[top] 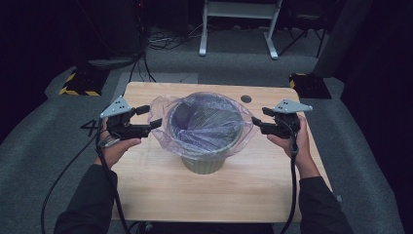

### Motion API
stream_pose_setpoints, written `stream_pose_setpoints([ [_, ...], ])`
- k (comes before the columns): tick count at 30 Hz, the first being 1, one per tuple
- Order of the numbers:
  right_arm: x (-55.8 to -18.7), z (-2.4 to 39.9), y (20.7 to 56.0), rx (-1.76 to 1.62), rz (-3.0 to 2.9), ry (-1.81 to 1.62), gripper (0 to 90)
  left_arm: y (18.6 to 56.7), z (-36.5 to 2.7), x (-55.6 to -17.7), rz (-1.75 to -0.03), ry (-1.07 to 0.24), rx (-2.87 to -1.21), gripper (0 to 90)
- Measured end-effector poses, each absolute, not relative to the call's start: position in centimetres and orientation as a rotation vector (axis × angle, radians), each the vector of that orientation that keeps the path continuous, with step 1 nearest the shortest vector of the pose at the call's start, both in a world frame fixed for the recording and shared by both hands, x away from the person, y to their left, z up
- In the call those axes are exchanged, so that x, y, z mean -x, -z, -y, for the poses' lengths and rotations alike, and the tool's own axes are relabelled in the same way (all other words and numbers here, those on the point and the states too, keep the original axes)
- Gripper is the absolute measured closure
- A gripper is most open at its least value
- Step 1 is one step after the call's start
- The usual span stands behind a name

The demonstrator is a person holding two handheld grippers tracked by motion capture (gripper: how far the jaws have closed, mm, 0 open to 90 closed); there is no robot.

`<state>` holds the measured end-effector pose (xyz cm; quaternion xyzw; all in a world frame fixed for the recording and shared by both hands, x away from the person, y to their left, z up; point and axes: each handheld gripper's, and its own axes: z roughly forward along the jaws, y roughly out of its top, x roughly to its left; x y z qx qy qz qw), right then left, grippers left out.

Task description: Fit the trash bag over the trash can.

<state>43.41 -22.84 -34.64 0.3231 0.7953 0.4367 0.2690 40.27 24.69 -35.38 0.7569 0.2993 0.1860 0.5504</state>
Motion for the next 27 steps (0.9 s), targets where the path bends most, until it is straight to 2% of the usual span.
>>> stream_pose_setpoints([
  [2,-43.0,23.1,34.6,-0.868,-2.138,-1.168,34.3,35.4,-24.3,-39.3,-0.667,-0.439,-1.831,26.0],
  [6,-42.4,23.9,34.7,-0.894,-2.111,-1.159,25.4,35.6,-24.0,-37.6,-0.589,-0.392,-1.866,26.3],
  [14,-39.8,25.5,34.3,-0.827,-2.065,-1.295,25.6,36.5,-22.5,-36.2,-0.545,-0.384,-1.930,26.5],
  [20,-37.1,23.7,35.0,-0.670,-2.130,-1.330,24.7,37.7,-21.9,-35.9,-0.542,-0.361,-1.911,36.9],
  [27,-35.2,22.5,36.7,-0.621,-2.082,-1.415,20.3,38.8,-21.4,-35.8,-0.557,-0.349,-1.875,34.7],
])
